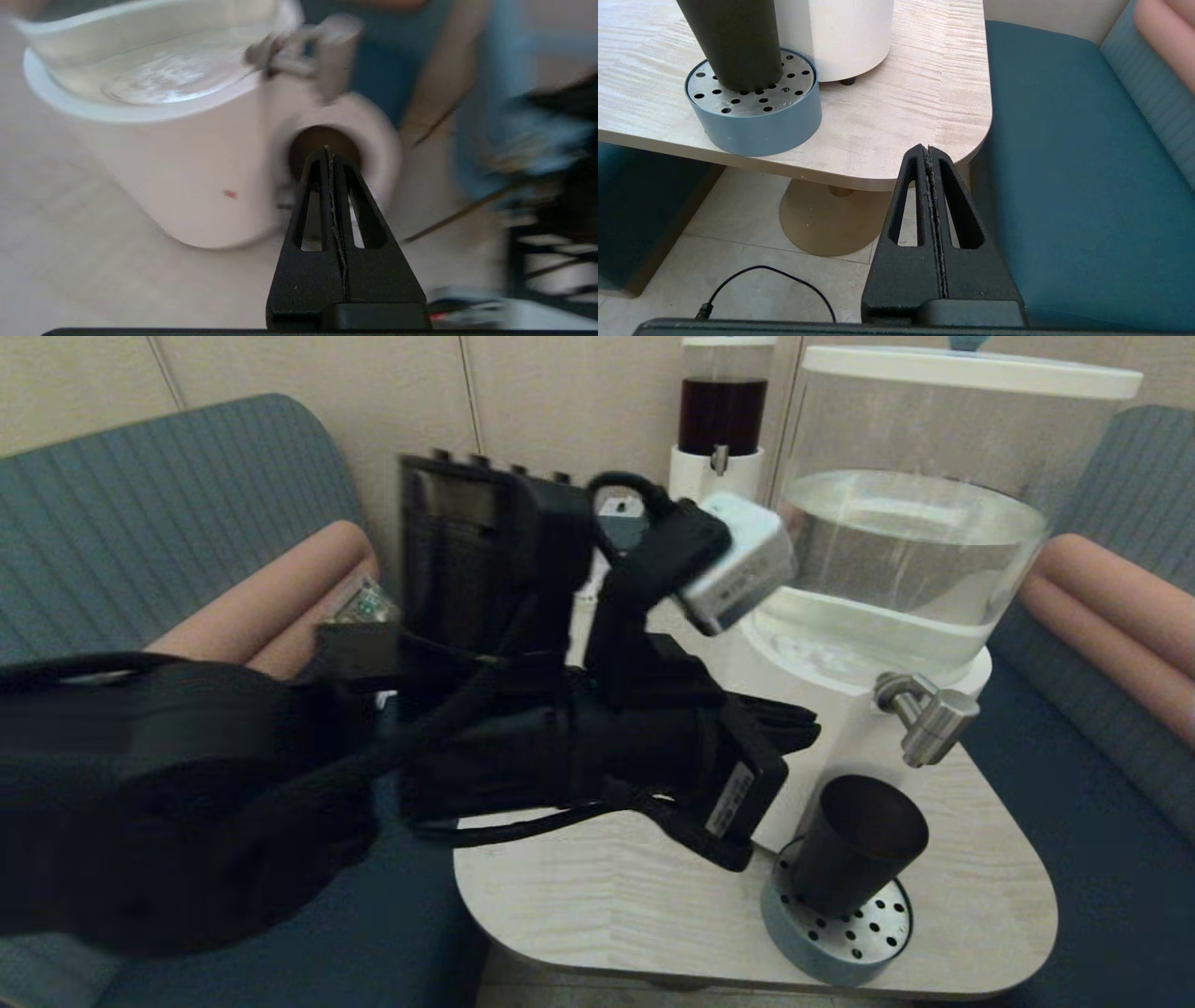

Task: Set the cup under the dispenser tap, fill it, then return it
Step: Place the cup next to the water dispenser

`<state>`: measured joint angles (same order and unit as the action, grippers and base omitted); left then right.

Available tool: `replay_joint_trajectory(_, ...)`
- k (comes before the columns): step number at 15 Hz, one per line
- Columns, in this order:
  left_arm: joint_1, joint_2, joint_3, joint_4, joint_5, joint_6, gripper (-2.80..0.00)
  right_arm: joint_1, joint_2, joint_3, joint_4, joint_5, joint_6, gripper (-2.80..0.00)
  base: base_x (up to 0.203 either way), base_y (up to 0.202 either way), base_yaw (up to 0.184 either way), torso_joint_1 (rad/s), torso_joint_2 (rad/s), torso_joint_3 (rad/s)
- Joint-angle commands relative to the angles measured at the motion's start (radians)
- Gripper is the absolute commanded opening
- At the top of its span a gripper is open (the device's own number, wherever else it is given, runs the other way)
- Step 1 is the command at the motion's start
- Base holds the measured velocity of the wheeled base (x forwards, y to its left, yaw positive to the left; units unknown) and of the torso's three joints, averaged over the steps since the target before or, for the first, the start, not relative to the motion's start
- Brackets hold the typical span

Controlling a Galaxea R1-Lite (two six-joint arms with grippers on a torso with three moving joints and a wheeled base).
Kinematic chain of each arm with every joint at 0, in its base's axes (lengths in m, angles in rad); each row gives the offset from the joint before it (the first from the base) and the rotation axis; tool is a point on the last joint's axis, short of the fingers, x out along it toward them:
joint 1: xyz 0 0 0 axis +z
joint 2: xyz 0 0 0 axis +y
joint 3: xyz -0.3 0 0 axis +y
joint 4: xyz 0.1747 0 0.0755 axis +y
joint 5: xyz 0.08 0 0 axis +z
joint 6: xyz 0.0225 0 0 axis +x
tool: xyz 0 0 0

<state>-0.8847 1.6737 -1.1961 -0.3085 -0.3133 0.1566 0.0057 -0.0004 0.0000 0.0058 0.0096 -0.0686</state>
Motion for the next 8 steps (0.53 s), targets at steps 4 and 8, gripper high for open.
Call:
replay_joint_trajectory(4,0.029,-0.379,0.401,-0.139,-0.098,-0.230,-2.80,0.000,-0.001,0.002,0.000,0.001,0.000,-2.80,0.000,0.000,0.000,0.000,0.00,0.000)
replay_joint_trajectory(8,0.067,-0.262,0.654,-0.699,-0.103,-0.242,-2.80,0.000,-0.001,0.002,0.000,0.000,0.000,-2.80,0.000,0.000,0.000,0.000,0.00,0.000)
